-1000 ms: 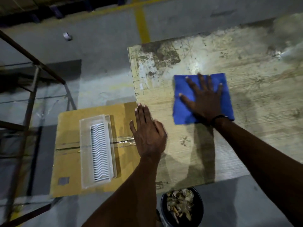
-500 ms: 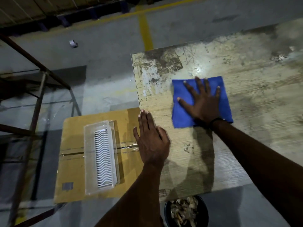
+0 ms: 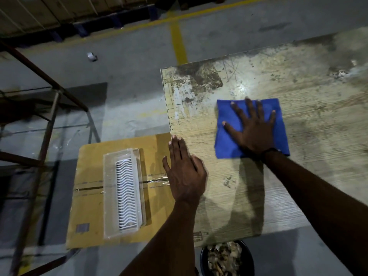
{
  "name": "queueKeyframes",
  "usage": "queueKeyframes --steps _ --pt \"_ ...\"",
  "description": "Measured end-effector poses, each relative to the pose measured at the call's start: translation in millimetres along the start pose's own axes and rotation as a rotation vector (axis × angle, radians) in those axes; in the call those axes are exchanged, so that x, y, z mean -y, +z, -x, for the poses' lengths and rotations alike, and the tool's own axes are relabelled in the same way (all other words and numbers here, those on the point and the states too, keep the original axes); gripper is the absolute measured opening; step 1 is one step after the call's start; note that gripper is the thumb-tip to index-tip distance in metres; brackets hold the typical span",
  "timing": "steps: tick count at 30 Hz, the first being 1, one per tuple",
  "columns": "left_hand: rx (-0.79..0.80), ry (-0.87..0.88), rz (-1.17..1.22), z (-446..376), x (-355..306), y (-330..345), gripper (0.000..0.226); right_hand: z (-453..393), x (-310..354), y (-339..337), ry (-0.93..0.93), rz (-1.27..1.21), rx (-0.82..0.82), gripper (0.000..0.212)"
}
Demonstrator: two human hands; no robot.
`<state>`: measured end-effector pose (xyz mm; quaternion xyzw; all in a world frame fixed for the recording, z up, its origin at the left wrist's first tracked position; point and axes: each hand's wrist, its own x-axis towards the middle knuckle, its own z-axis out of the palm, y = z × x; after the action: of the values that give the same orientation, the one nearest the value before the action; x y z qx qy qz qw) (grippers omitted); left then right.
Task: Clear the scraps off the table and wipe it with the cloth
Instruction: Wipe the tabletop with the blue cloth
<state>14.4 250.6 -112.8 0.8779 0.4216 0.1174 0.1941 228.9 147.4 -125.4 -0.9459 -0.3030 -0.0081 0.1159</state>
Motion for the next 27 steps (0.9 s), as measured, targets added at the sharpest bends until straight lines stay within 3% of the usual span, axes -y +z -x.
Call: queueKeyframes --steps 3,9,17,23,27 --pt "-0.007 0.005 0.005 0.4 -0.1 -0.6 0.067 -10.6 5.4 1.4 0.094 -0.039 0.004 0.083" --pt "-0.008 0.004 -0.004 -0.3 2.4 1.5 0.067 67.6 38.5 7.2 -0.214 0.013 0.011 0.082" --pt "-0.020 0.012 -0.002 -0.1 1.9 0.8 0.066 -0.5 -1.0 -4.2 0.078 -0.038 0.022 0.083" --pt "-0.025 0.021 -0.024 -1.2 4.7 1.8 0.067 86.2 34.8 0.4 -0.190 0.032 0.037 0.082" --pt "-0.035 0.023 -0.038 -1.7 3.6 0.3 0.066 52.1 2.7 -5.2 -0.066 0.043 0.034 0.082"
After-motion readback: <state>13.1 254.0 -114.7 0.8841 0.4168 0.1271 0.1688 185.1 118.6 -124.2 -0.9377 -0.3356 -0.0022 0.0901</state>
